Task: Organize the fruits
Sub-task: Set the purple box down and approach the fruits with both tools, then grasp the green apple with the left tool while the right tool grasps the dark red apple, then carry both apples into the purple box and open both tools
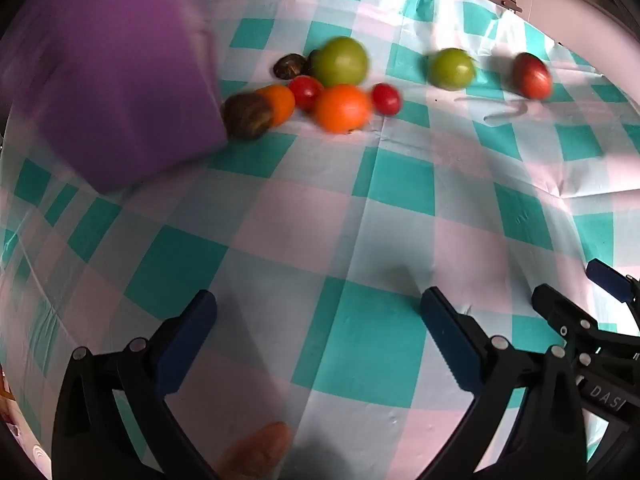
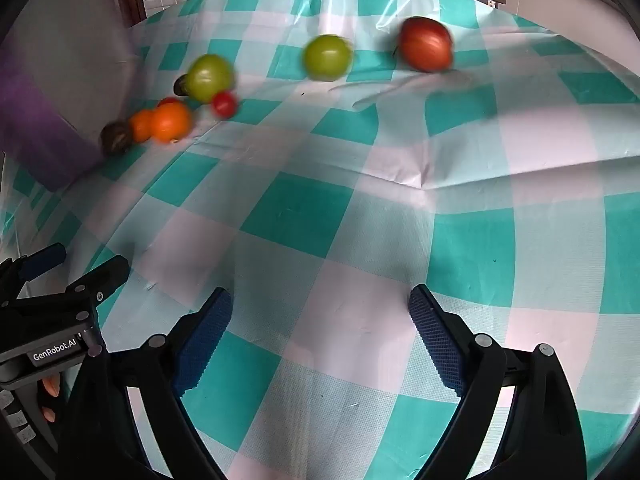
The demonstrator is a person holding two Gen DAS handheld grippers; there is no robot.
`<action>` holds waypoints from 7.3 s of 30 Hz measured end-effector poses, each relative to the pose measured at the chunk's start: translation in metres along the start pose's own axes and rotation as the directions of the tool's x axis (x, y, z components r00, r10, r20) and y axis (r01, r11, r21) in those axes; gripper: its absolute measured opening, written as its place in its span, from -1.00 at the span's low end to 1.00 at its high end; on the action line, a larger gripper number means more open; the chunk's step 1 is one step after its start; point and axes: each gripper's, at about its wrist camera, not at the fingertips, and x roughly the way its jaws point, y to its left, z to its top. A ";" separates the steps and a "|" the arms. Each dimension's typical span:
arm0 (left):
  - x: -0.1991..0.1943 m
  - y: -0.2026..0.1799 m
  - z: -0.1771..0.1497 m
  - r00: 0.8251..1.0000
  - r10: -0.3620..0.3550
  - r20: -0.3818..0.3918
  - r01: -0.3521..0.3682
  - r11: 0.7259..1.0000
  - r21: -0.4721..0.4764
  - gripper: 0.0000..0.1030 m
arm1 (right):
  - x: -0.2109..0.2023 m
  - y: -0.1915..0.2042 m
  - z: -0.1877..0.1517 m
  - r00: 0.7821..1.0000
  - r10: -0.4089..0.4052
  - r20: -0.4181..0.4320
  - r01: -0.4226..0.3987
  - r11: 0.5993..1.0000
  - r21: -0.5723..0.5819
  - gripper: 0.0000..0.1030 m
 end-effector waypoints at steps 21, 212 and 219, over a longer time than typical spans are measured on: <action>0.000 0.002 0.001 1.000 -0.003 -0.003 0.003 1.000 0.005 0.97 | -0.001 0.000 -0.001 1.000 -0.003 0.000 0.003 1.000 0.000 0.70; -0.113 0.329 0.016 0.971 -0.114 -0.209 0.170 0.947 0.274 0.20 | -0.036 0.424 0.147 0.907 0.248 -0.339 -0.353 0.888 -0.294 0.21; -0.071 0.331 0.001 0.898 -0.076 -0.433 0.208 0.941 0.265 0.20 | 0.036 0.464 0.130 0.843 -0.017 -0.537 -0.244 0.879 -0.410 0.21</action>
